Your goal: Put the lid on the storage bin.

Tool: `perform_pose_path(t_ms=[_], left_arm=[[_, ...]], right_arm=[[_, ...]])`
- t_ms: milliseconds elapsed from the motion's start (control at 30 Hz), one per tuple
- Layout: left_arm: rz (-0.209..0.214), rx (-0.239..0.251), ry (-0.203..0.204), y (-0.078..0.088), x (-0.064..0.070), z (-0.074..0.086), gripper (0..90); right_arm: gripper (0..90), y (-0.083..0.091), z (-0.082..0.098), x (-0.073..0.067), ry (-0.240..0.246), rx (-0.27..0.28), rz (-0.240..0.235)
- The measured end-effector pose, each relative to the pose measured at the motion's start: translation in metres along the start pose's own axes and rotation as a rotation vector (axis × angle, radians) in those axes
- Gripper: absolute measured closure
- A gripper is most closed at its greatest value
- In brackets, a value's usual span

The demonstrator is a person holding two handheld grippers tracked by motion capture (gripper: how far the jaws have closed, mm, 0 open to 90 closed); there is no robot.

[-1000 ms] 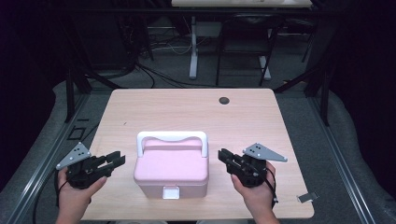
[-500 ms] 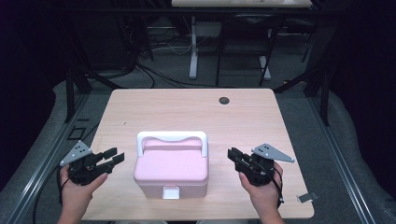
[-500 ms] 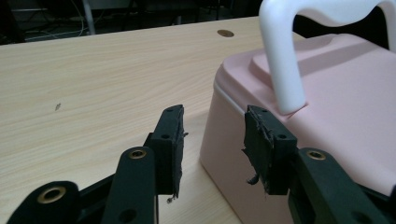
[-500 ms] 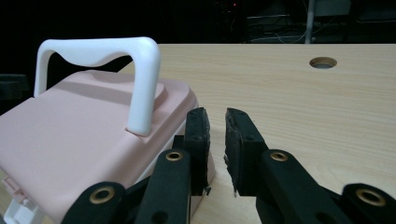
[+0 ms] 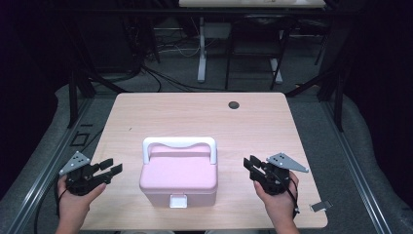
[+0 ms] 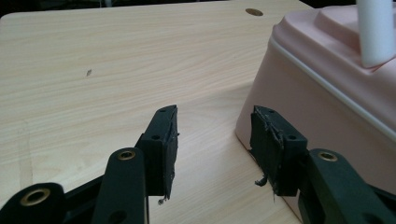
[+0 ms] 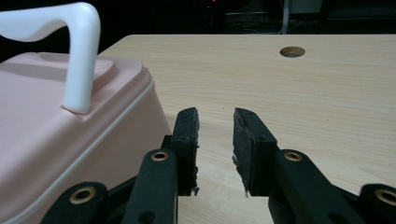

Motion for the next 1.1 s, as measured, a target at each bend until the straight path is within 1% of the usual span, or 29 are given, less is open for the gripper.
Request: perform_pose_path(t_ms=[33, 100, 133, 167, 200, 233, 333, 400, 433, 467, 500, 533, 567, 600, 633, 667, 700, 733, 767, 800, 833, 867, 900, 933, 967, 1000, 1033, 1067, 1100], left_arm=[[0.0, -0.002, 0.003, 0.0, -0.001, 0.001, 51.5], [-0.006, -0.008, 0.006, -0.002, -0.002, 0.004, 51.2], [-0.003, -0.011, 0.002, -0.003, -0.004, 0.005, 51.1], [-0.006, -0.018, 0.0, -0.003, -0.004, 0.006, 51.1], [-0.007, -0.018, 0.003, -0.005, -0.005, 0.007, 51.0], [-0.01, -0.023, 0.003, -0.006, -0.006, 0.008, 50.6], [-0.016, -0.029, 0.009, -0.01, -0.007, 0.012, 49.7], [-0.014, -0.032, 0.007, -0.012, -0.008, 0.014, 49.4], [-0.013, -0.036, 0.009, -0.013, -0.007, 0.016, 49.3], [-0.013, -0.037, 0.01, -0.014, -0.008, 0.017, 49.0], [-0.015, -0.039, 0.008, -0.014, -0.008, 0.018, 48.9], [-0.016, -0.039, 0.01, -0.015, -0.008, 0.019, 48.8], [-0.016, -0.041, 0.01, -0.015, -0.008, 0.019, 48.5], [-0.02, -0.037, 0.011, -0.015, -0.009, 0.02, 48.4], [-0.021, -0.037, 0.012, -0.016, -0.009, 0.021, 48.0], [-0.021, -0.037, 0.014, -0.017, -0.009, 0.023, 47.7], [-0.021, -0.041, 0.014, -0.017, -0.009, 0.024, 47.8], [-0.021, -0.049, 0.011, -0.019, -0.009, 0.025, 47.7], [-0.013, -0.051, 0.01, -0.02, -0.009, 0.025, 47.8], [-0.008, -0.056, 0.01, -0.021, -0.008, 0.026, 47.9], [-0.004, -0.057, 0.007, -0.021, -0.008, 0.026, 47.9], [0.001, -0.055, 0.004, -0.023, -0.007, 0.027, 47.9], [0.003, -0.062, -0.004, -0.024, -0.007, 0.027, 47.9], [0.004, -0.064, -0.008, -0.025, -0.007, 0.027, 47.9], [0.004, -0.064, -0.008, -0.025, -0.006, 0.027, 47.9], [0.004, -0.069, -0.009, -0.026, -0.007, 0.028, 47.9], [0.004, -0.069, -0.004, -0.027, -0.007, 0.028, 47.8], [0.004, -0.071, -0.005, -0.028, -0.007, 0.029, 47.7], [0.003, -0.073, -0.004, -0.028, -0.008, 0.029, 47.5]], right_arm=[[69.6, -0.002, 0.002, 0.001, -0.002, 0.007, 0.005], [68.8, -0.002, 0.004, 0.003, -0.007, -0.012, 0.009], [68.4, -0.004, 0.006, 0.004, -0.006, -0.011, 0.008], [68.1, -0.004, 0.007, 0.004, -0.009, -0.028, 0.012], [67.9, -0.006, 0.009, 0.005, -0.013, -0.013, 0.009], [67.2, -0.006, 0.01, 0.006, -0.018, -0.027, 0.006], [65.7, -0.01, 0.014, 0.007, -0.02, -0.019, 0.003], [64.8, -0.01, 0.016, 0.008, -0.012, -0.041, 0.005], [64.0, -0.012, 0.018, 0.008, -0.014, -0.043, 0.007], [63.8, -0.014, 0.02, 0.008, -0.015, -0.019, 0.005], [63.3, -0.014, 0.021, 0.007, -0.014, -0.037, 0.01], [62.9, -0.015, 0.021, 0.008, -0.006, -0.047, 0.012], [62.0, -0.017, 0.023, 0.008, 0.0, -0.042, 0.012], [61.6, -0.017, 0.024, 0.008, 0.011, -0.049, 0.018], [61.3, -0.018, 0.025, 0.008, 0.022, -0.035, 0.028], [60.9, -0.018, 0.026, 0.008, 0.03, -0.046, 0.032], [59.8, -0.02, 0.027, 0.009, 0.039, -0.037, 0.037], [59.4, -0.019, 0.028, 0.01, 0.045, -0.048, 0.044], [58.6, -0.02, 0.029, 0.011, 0.053, -0.037, 0.055], [58.1, -0.022, 0.03, 0.012, 0.053, -0.018, 0.06], [57.8, -0.022, 0.031, 0.013, 0.056, -0.034, 0.072], [57.8, -0.024, 0.032, 0.014, 0.054, -0.016, 0.073], [57.8, -0.023, 0.033, 0.016, 0.057, -0.051, 0.079], [57.7, -0.025, 0.034, 0.016, 0.055, -0.031, 0.076], [57.6, -0.024, 0.035, 0.017, 0.057, -0.049, 0.082], [57.5, -0.026, 0.036, 0.018, 0.055, -0.034, 0.078], [57.0, -0.025, 0.036, 0.019, 0.054, -0.049, 0.084], [56.7, -0.026, 0.036, 0.02, 0.051, -0.044, 0.085], [56.1, -0.025, 0.037, 0.021, 0.054, -0.053, 0.093]])
Point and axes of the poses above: each handheld gripper's, and its own axes: y roughly backward along the jaws, z roughly out of its underside, x roughly to its right, the point moved 1 cm from there along -y, roughly forward along the jaws, and after that the axes turned 4 degrees about x, right-handed, at the moved point
